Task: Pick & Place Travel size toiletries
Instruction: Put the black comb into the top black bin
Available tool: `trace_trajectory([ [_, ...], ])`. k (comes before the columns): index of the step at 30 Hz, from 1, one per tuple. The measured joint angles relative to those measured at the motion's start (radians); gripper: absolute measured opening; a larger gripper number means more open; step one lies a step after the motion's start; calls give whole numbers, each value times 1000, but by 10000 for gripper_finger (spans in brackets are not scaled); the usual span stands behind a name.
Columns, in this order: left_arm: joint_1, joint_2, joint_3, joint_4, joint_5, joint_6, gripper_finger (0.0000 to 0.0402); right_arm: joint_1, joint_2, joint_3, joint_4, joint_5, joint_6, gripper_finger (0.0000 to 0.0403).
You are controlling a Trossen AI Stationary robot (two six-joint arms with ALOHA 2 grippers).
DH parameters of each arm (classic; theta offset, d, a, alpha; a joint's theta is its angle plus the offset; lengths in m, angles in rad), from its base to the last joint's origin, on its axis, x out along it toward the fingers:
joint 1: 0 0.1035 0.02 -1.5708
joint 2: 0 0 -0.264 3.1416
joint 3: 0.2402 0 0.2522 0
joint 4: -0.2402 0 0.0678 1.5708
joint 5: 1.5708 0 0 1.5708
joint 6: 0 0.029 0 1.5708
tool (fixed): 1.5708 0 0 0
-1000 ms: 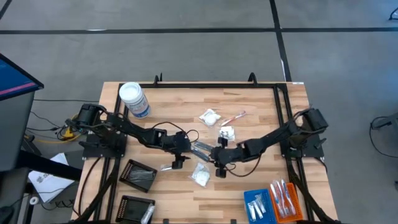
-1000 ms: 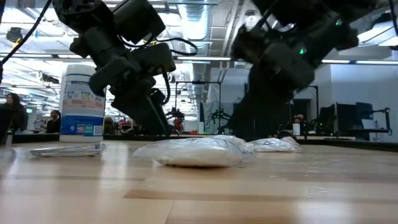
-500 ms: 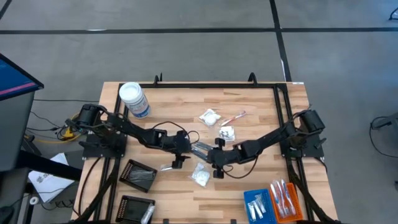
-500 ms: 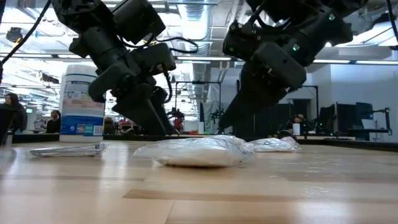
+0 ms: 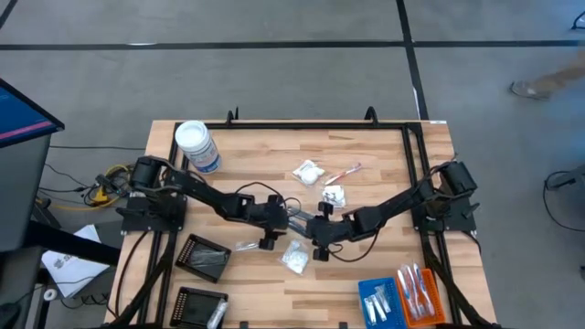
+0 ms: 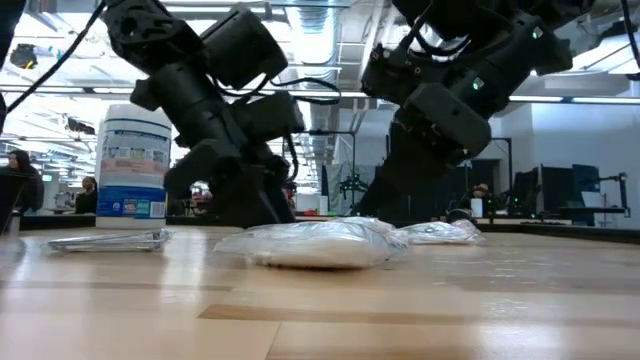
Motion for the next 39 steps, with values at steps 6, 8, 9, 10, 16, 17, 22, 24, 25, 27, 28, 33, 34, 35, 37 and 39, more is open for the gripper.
trace_trajectory([
  [6,-6,14,27,-4,-18,18,204,-19,54,0,-36,-2,31,118],
  [8,-6,14,27,-5,-18,13,204,-23,56,1,-50,-1,55,118],
  [9,-6,14,27,-5,-18,13,204,-26,58,2,-55,-1,68,118],
  [10,-6,14,27,-5,-18,15,204,-29,61,2,-55,0,78,118],
  [16,-7,14,27,-4,-42,31,204,-39,76,5,-62,-10,87,118],
  [17,-7,14,27,-4,-44,37,204,-45,81,5,-68,-23,95,118],
  [22,-7,14,27,-4,-50,40,204,-69,103,10,-72,-71,100,118],
  [24,-7,14,27,-3,-50,38,204,-69,105,10,-70,-71,81,118],
  [25,-7,14,27,-4,-50,27,204,-68,107,10,-66,-69,72,118],
  [27,-6,14,27,-4,-46,12,204,-62,107,9,-65,-67,59,118],
  [28,-6,14,27,-4,-45,11,204,-58,106,8,-65,-64,53,118],
  [33,-6,14,27,-4,-46,10,204,-49,106,6,-57,-61,31,118],
  [34,-6,14,27,-4,-49,10,205,-49,106,5,-54,-61,30,118],
  [35,-6,14,27,-4,-50,8,204,-49,106,5,-53,-61,30,118],
  [37,-3,14,27,-4,-52,-23,204,-49,106,10,-59,-63,30,118],
  [39,9,14,27,-5,-56,-74,204,-46,106,19,-71,-68,28,118],
])
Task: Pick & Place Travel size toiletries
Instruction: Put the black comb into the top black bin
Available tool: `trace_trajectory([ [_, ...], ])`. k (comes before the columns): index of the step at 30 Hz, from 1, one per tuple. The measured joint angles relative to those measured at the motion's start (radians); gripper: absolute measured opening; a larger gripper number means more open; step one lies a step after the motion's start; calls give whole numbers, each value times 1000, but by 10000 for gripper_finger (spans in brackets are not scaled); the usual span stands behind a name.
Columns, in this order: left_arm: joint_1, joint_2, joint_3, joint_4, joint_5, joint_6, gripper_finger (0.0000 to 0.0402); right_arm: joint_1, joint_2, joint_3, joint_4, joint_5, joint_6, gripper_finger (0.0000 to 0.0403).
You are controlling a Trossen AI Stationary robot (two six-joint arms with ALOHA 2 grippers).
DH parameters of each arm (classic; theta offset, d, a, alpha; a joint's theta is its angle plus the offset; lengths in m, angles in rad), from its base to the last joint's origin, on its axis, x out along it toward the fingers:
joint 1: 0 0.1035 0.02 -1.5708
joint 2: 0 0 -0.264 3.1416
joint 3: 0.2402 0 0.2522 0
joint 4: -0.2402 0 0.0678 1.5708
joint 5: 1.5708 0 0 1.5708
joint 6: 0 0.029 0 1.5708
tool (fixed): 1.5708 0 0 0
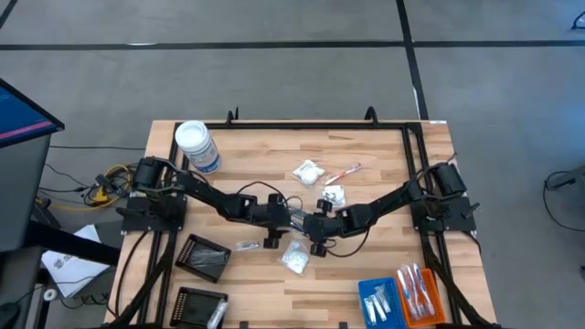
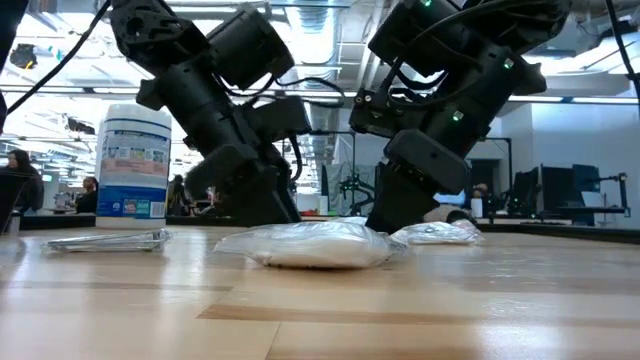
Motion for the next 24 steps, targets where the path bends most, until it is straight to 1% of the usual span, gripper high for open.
trace_trajectory([
  [4,25,0,0,-4,16,-63,204,18,6,28,-22,-3,-37,118],
  [9,24,0,0,-9,39,-73,204,53,9,84,-95,-3,-88,118],
  [11,23,0,0,-10,40,-89,204,66,9,92,-97,29,-110,118],
  [13,24,0,0,-10,41,-92,204,72,10,92,-100,65,-111,118],
  [24,22,-4,0,-12,51,-95,204,58,8,94,-120,72,-53,115],
])
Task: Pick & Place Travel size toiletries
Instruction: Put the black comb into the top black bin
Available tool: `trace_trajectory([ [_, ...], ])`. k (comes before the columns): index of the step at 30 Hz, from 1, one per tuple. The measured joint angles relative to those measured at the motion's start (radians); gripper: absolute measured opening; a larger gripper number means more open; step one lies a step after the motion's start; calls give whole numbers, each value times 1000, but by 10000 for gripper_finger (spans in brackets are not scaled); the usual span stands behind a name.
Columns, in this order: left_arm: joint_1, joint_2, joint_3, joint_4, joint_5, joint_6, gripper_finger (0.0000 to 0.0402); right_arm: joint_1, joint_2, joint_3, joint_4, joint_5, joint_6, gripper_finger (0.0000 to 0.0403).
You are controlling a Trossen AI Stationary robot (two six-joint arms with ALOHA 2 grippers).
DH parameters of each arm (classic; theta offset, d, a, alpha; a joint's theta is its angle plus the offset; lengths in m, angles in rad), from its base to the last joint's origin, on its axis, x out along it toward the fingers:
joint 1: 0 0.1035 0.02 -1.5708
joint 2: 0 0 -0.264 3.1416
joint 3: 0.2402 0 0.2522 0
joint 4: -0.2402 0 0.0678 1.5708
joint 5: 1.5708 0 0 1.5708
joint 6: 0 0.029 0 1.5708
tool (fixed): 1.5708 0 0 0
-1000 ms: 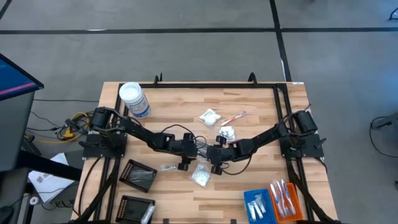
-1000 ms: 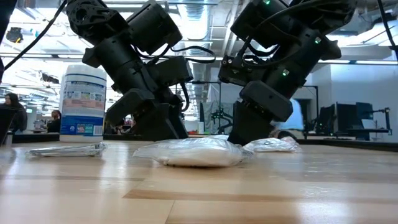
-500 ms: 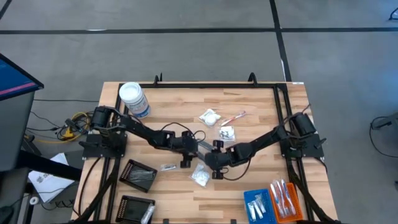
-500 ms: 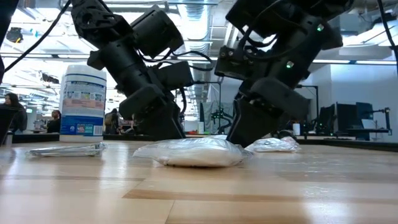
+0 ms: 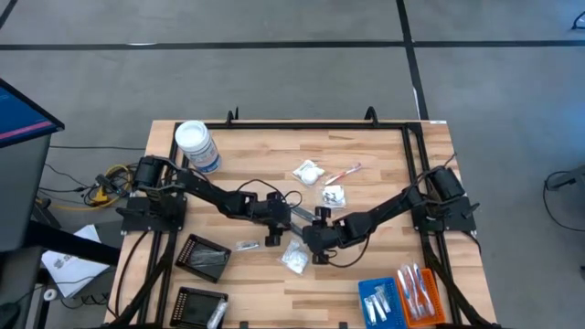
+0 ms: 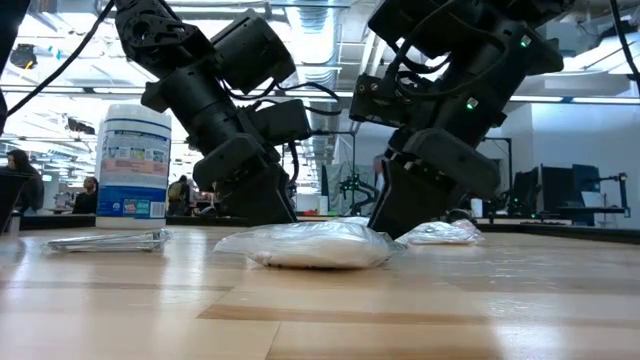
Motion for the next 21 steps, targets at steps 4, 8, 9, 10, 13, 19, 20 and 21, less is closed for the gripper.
trace_trajectory([
  [4,0,-9,-1,-1,-5,3,193,12,-19,-5,-3,32,-10,102],
  [8,0,-12,-1,2,-4,3,174,16,-47,-5,-28,108,4,76],
  [9,0,-12,-1,2,-4,3,169,16,-55,-2,-27,115,16,66],
  [10,0,-12,-1,3,-4,3,165,15,-62,-2,-29,120,25,54],
  [13,0,-12,-1,3,6,3,152,14,-68,-2,-31,120,37,13],
  [19,-1,-12,-1,5,6,3,135,-5,-63,-1,-29,75,97,5],
  [20,-1,-12,-1,5,6,3,134,-10,-62,-1,-32,71,99,3],
  [21,-1,-12,-1,5,7,4,132,-14,-61,-1,-35,67,101,2],
])
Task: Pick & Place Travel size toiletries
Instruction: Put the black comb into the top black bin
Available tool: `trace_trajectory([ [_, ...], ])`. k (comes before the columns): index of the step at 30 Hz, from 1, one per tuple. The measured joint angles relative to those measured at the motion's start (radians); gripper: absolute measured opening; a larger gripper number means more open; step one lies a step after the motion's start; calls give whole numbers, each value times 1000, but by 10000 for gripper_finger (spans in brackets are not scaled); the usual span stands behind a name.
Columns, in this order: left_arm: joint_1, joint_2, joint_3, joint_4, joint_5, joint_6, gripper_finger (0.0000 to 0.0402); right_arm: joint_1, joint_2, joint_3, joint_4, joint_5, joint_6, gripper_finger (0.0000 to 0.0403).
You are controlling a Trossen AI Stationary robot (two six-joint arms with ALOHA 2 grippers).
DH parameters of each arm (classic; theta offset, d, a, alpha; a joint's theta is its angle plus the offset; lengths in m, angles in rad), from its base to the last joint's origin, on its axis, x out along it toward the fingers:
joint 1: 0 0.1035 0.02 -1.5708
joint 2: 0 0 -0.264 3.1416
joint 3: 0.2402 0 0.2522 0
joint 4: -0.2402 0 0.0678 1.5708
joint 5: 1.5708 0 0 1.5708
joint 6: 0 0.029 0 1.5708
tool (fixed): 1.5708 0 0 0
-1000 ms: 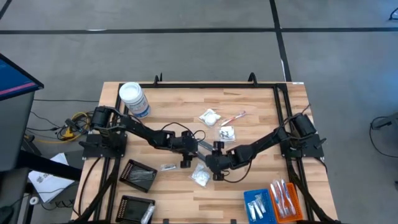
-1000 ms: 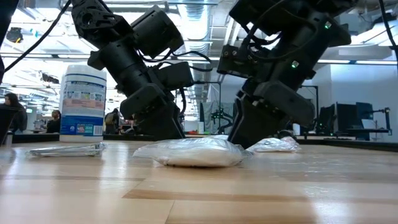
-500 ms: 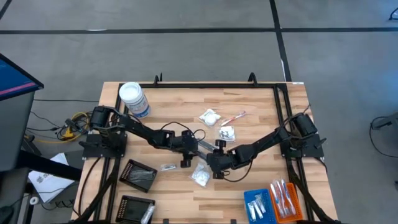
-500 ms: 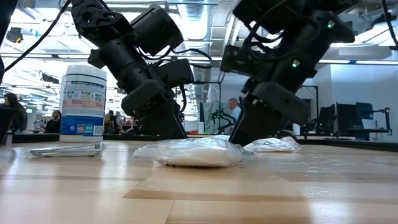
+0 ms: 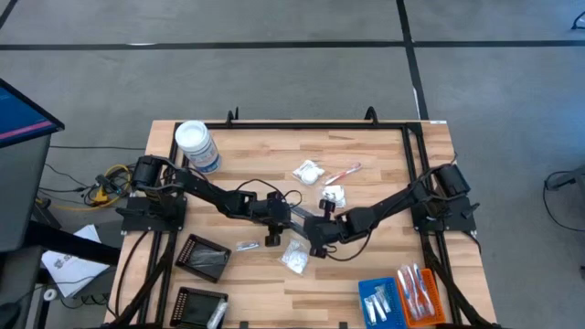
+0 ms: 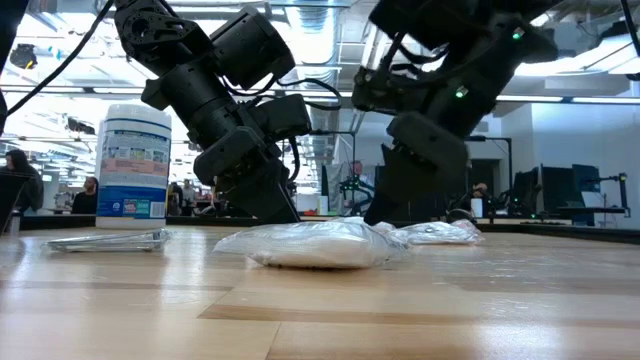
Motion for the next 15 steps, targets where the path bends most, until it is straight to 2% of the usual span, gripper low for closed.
trace_trajectory([
  [15,0,-1,0,4,1,3,131,-14,9,1,10,-23,23,1],
])
